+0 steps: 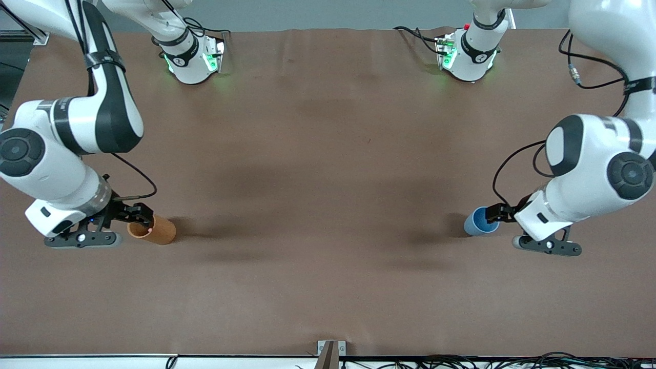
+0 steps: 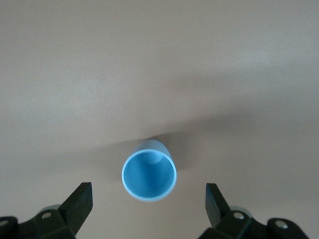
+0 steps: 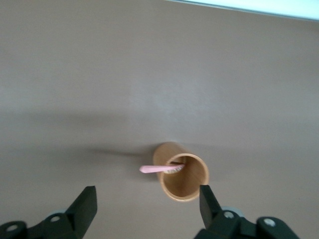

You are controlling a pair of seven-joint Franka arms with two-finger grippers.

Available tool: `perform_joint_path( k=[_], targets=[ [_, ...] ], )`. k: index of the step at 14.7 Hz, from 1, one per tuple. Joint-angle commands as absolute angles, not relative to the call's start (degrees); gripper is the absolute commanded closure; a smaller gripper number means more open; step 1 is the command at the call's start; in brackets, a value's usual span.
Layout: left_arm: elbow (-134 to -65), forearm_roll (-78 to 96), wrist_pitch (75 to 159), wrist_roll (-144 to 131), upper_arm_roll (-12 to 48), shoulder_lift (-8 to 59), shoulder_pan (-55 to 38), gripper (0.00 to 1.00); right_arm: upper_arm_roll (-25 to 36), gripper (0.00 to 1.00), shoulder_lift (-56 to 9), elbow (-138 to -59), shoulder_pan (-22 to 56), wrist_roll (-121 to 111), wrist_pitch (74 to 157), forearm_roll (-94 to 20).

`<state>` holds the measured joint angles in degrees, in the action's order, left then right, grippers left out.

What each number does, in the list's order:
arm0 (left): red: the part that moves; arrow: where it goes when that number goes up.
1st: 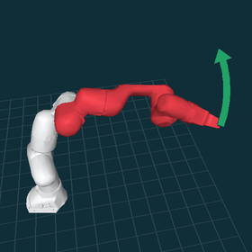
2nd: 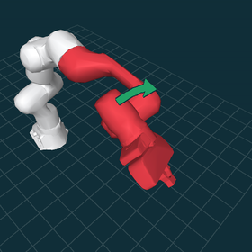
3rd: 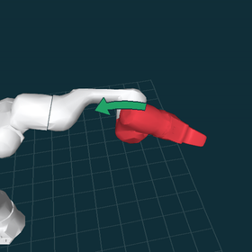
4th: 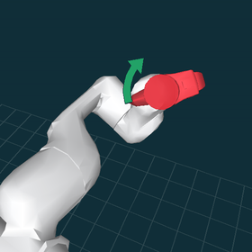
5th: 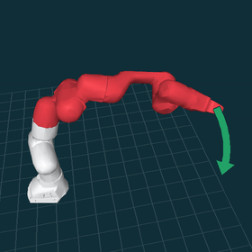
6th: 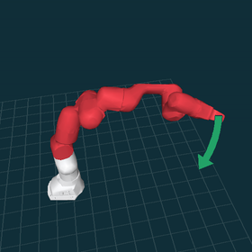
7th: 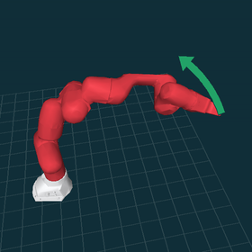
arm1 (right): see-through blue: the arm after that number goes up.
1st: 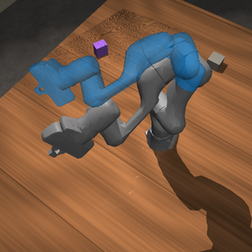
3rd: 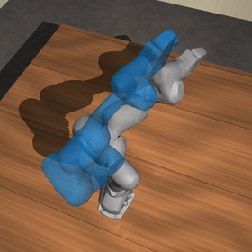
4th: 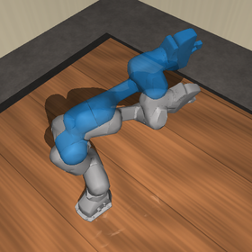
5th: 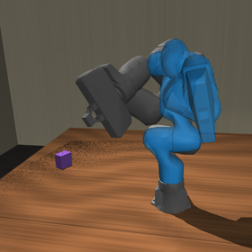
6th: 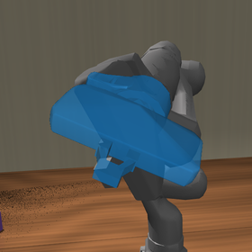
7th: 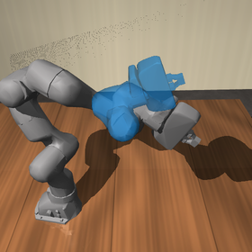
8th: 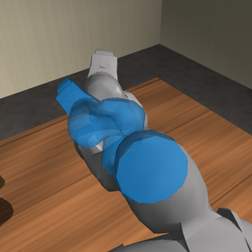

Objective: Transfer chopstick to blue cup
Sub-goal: 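Reach the right gripper to the pink chopstick while the left gripper grasps the blue cup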

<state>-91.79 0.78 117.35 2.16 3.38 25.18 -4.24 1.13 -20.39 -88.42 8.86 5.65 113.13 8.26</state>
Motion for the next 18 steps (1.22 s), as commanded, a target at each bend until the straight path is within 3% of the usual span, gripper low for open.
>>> perform_joint_path(
  k=[1, 3, 8, 9, 12, 14, 15, 16, 18],
  targets=[
    [-100.0, 0.97, 125.3, 2.11, 2.29, 23.38, -3.87, 0.0, 0.97, 0.08, -21.09, -89.9, 8.44, 4.13, 116.27, 8.96],
    [-102.64, 0.97, 129.44, 2.11, 1.67, 24.69, -3.87, 0.0, 0.97, 0.01, -21.53, -91.66, 7.39, 1.78, 116.54, 8.96],
    [-106.34, 0.97, 132.35, 2.02, 0.88, 25.75, -3.87, 0.0, 0.97, 0.0, -22.59, -93.24, 7.47, -5.0, 119.51, 8.96],
    [-106.78, 0.97, 133.41, 1.93, 0.88, 26.27, -3.87, 0.07, 0.97, 0.0, -22.59, -94.73, 7.3, -7.1, 121.79, 8.96],
    [-106.61, 1.05, 135.78, 0.97, 0.88, 28.12, -3.87, 0.48, 0.97, 0.0, -22.59, -98.26, 5.89, -14.74, 126.56, 8.96],
    [-106.7, 1.05, 136.32, 0.88, 0.88, 28.39, -3.87, 0.83, 0.97, 0.0, -22.59, -98.35, 6.06, -16.17, 126.65, 8.96],
    [-106.79, 0.97, 136.32, 1.14, 0.88, 28.3, -3.87, 0.93, 0.97, 0.04, -22.59, -98.35, 6.06, -16.26, 126.74, 8.96],
    [-106.79, 0.97, 136.23, 1.23, 0.88, 28.21, -3.95, 0.98, 0.97, 0.13, -22.59, -98.44, 6.06, -16.26, 126.83, 8.96],
    [-106.44, 0.88, 135.53, 0.97, 0.7, 27.6, -4.57, 1.0, 0.97, 0.47, -22.59, -98.44, 6.06, -16.26, 126.91, 8.96]
  ],
)
